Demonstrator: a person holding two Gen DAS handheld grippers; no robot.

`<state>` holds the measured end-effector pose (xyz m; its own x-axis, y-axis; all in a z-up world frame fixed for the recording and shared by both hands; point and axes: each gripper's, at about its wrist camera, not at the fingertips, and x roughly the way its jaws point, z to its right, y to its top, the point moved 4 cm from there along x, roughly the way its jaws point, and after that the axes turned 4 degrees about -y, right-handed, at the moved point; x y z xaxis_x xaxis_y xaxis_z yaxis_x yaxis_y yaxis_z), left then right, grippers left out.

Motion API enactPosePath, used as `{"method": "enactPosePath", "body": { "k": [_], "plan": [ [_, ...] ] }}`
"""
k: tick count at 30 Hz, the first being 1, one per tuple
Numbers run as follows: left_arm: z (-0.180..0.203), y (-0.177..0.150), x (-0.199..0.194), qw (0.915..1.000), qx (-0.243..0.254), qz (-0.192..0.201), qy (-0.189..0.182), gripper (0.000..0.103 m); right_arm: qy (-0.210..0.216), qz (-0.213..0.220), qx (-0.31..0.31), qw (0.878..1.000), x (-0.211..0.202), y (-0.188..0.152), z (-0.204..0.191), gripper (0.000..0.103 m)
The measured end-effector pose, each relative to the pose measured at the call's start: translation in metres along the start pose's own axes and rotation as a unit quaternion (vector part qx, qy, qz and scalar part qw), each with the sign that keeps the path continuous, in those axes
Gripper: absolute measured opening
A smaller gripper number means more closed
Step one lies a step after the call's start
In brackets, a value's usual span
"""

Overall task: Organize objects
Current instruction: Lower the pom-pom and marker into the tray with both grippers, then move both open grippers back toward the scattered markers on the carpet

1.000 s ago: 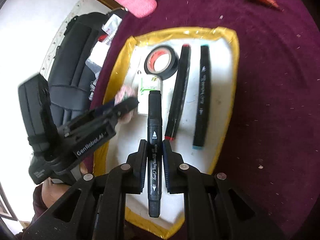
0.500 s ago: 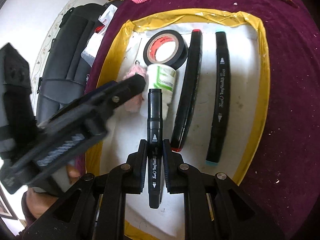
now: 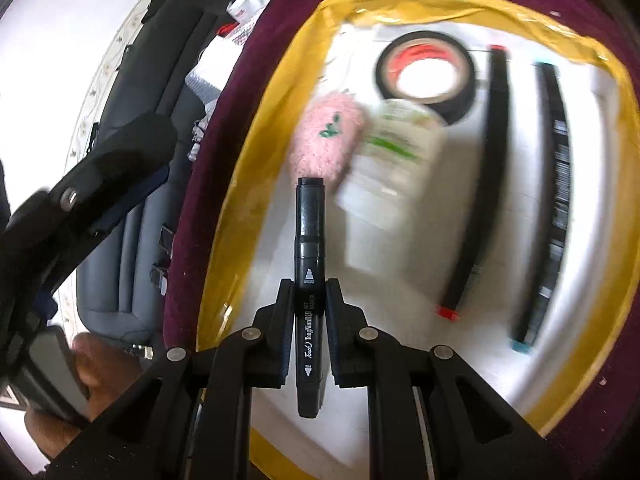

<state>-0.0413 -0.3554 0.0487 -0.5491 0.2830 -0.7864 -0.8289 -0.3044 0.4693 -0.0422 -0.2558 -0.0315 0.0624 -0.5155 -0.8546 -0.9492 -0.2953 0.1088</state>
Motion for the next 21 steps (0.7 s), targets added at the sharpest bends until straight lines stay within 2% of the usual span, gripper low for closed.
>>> {"method": "enactPosePath", "body": {
  "k": [3,6,9,10,13,14,16,21],
  "plan": [
    [-0.002,-0.006,-0.003,1.0,-0.002,-0.001,-0.001,0.056,-0.006,-0.005,-0.006,1.0,0.011,0.005,-0.007,0.013],
    [-0.002,-0.011,-0.006,1.0,-0.001,-0.002,0.001,0.056,0.007,-0.012,0.003,1.0,0.015,0.005,-0.007,0.015],
    [-0.003,-0.013,-0.009,1.0,-0.003,-0.001,0.001,0.06,0.005,-0.015,-0.003,1.0,0.013,0.004,-0.009,0.016],
    [-0.003,-0.014,-0.01,1.0,-0.005,-0.001,-0.001,0.062,0.003,-0.01,-0.004,1.0,0.008,0.001,-0.008,0.022],
    [-0.002,-0.015,-0.01,0.9999,-0.013,-0.003,-0.005,0.062,-0.001,0.011,-0.005,1.0,-0.012,-0.002,-0.004,0.049],
    [-0.002,-0.015,-0.01,0.9999,-0.015,-0.004,-0.006,0.062,-0.001,0.017,-0.003,1.0,-0.018,-0.003,-0.002,0.053],
    [0.003,-0.015,-0.011,0.9998,-0.015,0.0,-0.012,0.062,-0.005,0.032,0.003,0.999,-0.037,-0.005,0.004,0.053],
    [0.028,-0.017,-0.012,0.9994,0.001,0.005,-0.034,0.062,-0.052,0.091,0.027,0.994,-0.09,-0.016,0.043,0.053]
  ]
}}
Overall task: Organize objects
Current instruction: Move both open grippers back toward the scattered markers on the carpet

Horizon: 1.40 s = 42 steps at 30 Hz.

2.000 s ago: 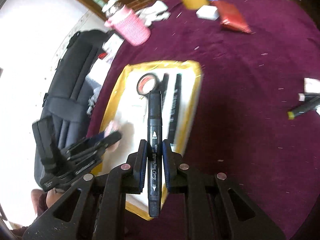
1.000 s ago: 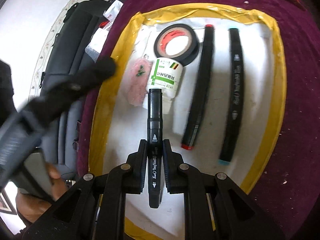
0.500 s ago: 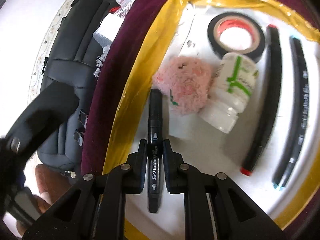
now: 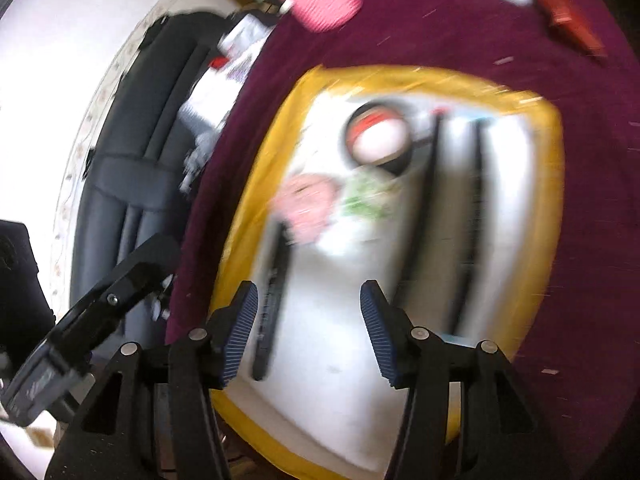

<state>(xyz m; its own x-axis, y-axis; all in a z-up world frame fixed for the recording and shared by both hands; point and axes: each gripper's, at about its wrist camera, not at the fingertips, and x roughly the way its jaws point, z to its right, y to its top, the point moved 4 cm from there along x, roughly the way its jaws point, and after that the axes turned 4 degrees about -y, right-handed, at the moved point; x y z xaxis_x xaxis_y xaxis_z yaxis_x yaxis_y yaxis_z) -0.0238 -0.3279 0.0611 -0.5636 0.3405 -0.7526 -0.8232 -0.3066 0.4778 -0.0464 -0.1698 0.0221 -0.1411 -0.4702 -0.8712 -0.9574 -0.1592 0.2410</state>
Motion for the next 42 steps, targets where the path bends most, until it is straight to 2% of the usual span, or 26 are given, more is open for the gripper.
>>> {"method": "enactPosePath", "body": {
  "k": [2,4,5,6,7,9,10,12,14,15,20,24,29,33,35,37,40,42],
  "plan": [
    [0.015,-0.001,0.006,0.9999,0.005,-0.003,-0.015,0.062,-0.034,0.034,0.007,0.999,-0.027,-0.003,0.026,0.053],
    [0.032,-0.005,0.014,0.9995,0.014,-0.011,-0.028,0.062,-0.102,0.081,0.005,0.991,-0.054,-0.007,0.042,0.053],
    [0.041,-0.007,0.017,0.9991,0.02,-0.016,-0.034,0.062,-0.14,0.104,0.0,0.985,-0.067,-0.011,0.051,0.052],
    [0.055,-0.011,0.023,0.9984,0.03,-0.024,-0.043,0.062,-0.204,0.145,-0.011,0.968,-0.086,-0.016,0.059,0.052],
    [0.065,-0.014,0.026,0.9978,0.037,-0.029,-0.048,0.062,-0.241,0.17,-0.019,0.955,-0.101,-0.023,0.069,0.054],
    [0.09,-0.022,0.034,0.9958,0.053,-0.043,-0.062,0.062,-0.306,0.206,-0.037,0.929,-0.125,-0.035,0.098,0.076],
    [0.1,-0.027,0.036,0.9948,0.059,-0.048,-0.067,0.062,-0.329,0.205,-0.046,0.921,-0.129,-0.039,0.114,0.092],
    [0.124,-0.037,0.04,0.9919,0.072,-0.062,-0.084,0.062,-0.351,0.153,-0.024,0.924,-0.126,-0.037,0.152,0.092],
    [0.146,-0.05,0.044,0.9885,0.08,-0.078,-0.101,0.062,-0.306,0.106,0.05,0.945,-0.13,-0.044,0.21,0.092],
    [0.157,-0.056,0.046,0.9871,0.084,-0.086,-0.106,0.062,-0.293,0.103,0.079,0.947,-0.137,-0.047,0.233,0.092],
    [0.195,-0.088,0.059,0.982,0.1,-0.116,-0.111,0.062,-0.294,0.117,0.176,0.932,-0.187,-0.048,0.329,0.092],
    [0.21,-0.108,0.071,0.9824,0.085,-0.134,-0.099,0.062,-0.289,0.133,0.195,0.928,-0.214,-0.031,0.375,0.092],
    [0.219,-0.122,0.078,0.9847,0.071,-0.136,-0.082,0.062,-0.255,0.119,0.166,0.945,-0.203,0.006,0.391,0.092],
    [0.216,-0.131,0.08,0.9876,0.052,-0.133,-0.065,0.062,-0.19,0.116,0.174,0.959,-0.187,0.039,0.401,0.092],
    [0.213,-0.135,0.079,0.9889,0.04,-0.131,-0.059,0.062,-0.157,0.097,0.178,0.967,-0.173,0.057,0.405,0.092],
    [0.209,-0.137,0.079,0.99,0.029,-0.127,-0.054,0.062,-0.144,0.067,0.173,0.972,-0.153,0.069,0.408,0.092],
    [0.204,-0.14,0.079,0.9911,0.02,-0.122,-0.049,0.062,-0.119,0.02,0.155,0.981,-0.124,0.067,0.396,0.094],
    [0.201,-0.141,0.079,0.9917,0.016,-0.119,-0.045,0.062,-0.119,0.012,0.118,0.986,-0.115,0.062,0.374,0.095]
  ]
}}
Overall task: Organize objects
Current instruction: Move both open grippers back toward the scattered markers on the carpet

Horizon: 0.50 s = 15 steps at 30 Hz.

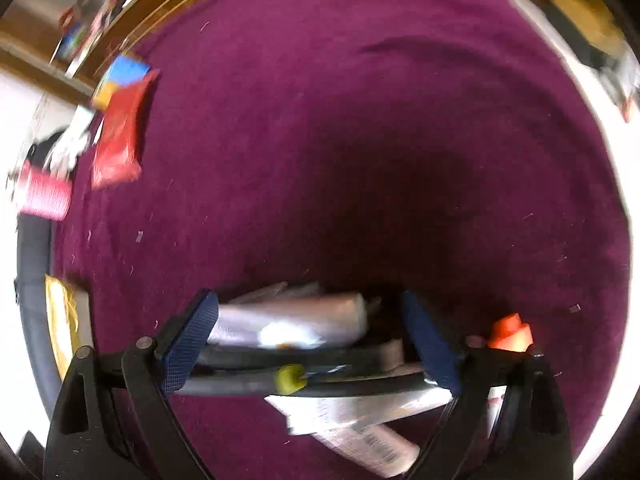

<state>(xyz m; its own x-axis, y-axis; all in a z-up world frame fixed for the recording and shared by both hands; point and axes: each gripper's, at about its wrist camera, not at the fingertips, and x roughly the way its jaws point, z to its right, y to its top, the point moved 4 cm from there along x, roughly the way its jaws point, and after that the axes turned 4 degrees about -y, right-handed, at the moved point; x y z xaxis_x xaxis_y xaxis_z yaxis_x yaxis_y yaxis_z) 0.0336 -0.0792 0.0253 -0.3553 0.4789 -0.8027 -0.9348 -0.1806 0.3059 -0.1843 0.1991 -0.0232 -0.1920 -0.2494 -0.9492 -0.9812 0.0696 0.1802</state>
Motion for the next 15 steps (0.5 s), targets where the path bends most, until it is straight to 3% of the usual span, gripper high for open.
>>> {"method": "enactPosePath", "body": {
  "k": [3,8,11,15],
  "plan": [
    [-0.002,0.002,0.004,0.9999,-0.01,0.002,-0.002,0.062,0.044,-0.036,-0.044,0.997,0.008,-0.027,-0.039,0.096],
    [0.004,0.005,0.009,0.9998,-0.005,-0.004,-0.017,0.062,0.141,-0.104,-0.095,0.98,0.009,-0.085,-0.098,0.096],
    [0.008,0.004,0.011,0.9998,0.003,-0.008,-0.021,0.062,0.146,-0.065,-0.094,0.983,-0.015,-0.09,-0.097,0.096],
    [0.006,0.003,0.015,0.9997,0.005,-0.017,-0.019,0.062,0.096,0.005,-0.066,0.993,-0.044,-0.076,-0.067,0.096]
  ]
}}
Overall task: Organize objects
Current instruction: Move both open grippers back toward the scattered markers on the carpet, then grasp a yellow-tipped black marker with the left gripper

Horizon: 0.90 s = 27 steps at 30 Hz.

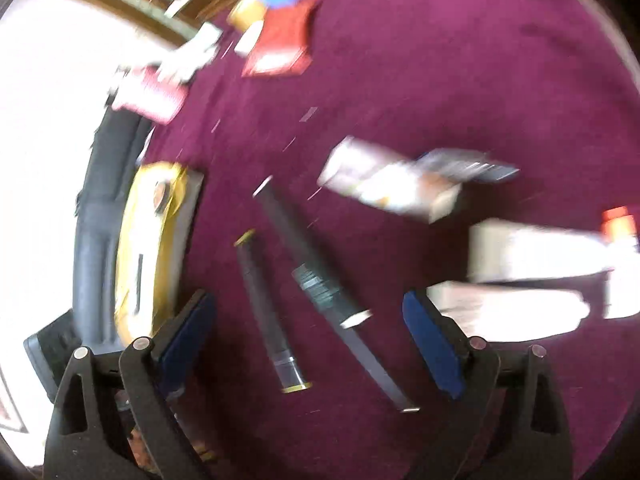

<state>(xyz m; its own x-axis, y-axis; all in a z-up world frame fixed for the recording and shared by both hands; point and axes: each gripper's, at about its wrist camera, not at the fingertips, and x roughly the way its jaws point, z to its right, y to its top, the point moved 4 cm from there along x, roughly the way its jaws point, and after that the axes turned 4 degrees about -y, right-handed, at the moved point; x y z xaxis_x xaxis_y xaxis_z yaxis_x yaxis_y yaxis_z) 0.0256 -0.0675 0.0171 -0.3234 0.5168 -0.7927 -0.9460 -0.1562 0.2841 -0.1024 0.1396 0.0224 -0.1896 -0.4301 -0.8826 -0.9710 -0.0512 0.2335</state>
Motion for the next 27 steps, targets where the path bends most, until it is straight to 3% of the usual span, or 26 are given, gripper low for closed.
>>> {"method": "enactPosePath", "body": {
  "k": [7,11,15,19,21,22,23,27],
  "plan": [
    [0.002,0.006,0.015,0.9997,0.013,-0.011,0.015,0.062,-0.047,0.007,0.018,0.999,0.001,-0.018,0.019,0.096],
    [0.005,0.012,0.03,0.9993,0.016,-0.017,0.029,0.062,-0.051,0.002,0.019,0.999,0.008,-0.031,0.019,0.096],
    [0.003,0.018,0.049,0.9974,0.017,-0.02,0.067,0.062,-0.042,-0.011,0.015,0.999,0.009,-0.045,0.022,0.096],
    [0.013,0.025,0.067,0.9934,0.064,-0.019,0.093,0.062,-0.044,-0.012,0.011,0.999,0.012,-0.055,0.021,0.096],
    [0.023,0.023,0.071,0.9891,0.111,-0.019,0.094,0.049,-0.043,-0.012,0.013,0.999,0.011,-0.058,0.022,0.096],
    [0.024,0.021,0.072,0.9877,0.121,-0.024,0.097,0.027,-0.041,-0.012,0.014,0.999,0.009,-0.059,0.023,0.096],
    [0.023,0.021,0.071,0.9867,0.125,-0.025,0.101,0.021,-0.042,-0.011,0.015,0.999,0.008,-0.06,0.024,0.096],
    [0.009,0.022,0.062,0.9894,0.109,-0.026,0.091,0.017,-0.044,-0.005,0.018,0.999,0.0,-0.06,0.029,0.096]
  ]
}}
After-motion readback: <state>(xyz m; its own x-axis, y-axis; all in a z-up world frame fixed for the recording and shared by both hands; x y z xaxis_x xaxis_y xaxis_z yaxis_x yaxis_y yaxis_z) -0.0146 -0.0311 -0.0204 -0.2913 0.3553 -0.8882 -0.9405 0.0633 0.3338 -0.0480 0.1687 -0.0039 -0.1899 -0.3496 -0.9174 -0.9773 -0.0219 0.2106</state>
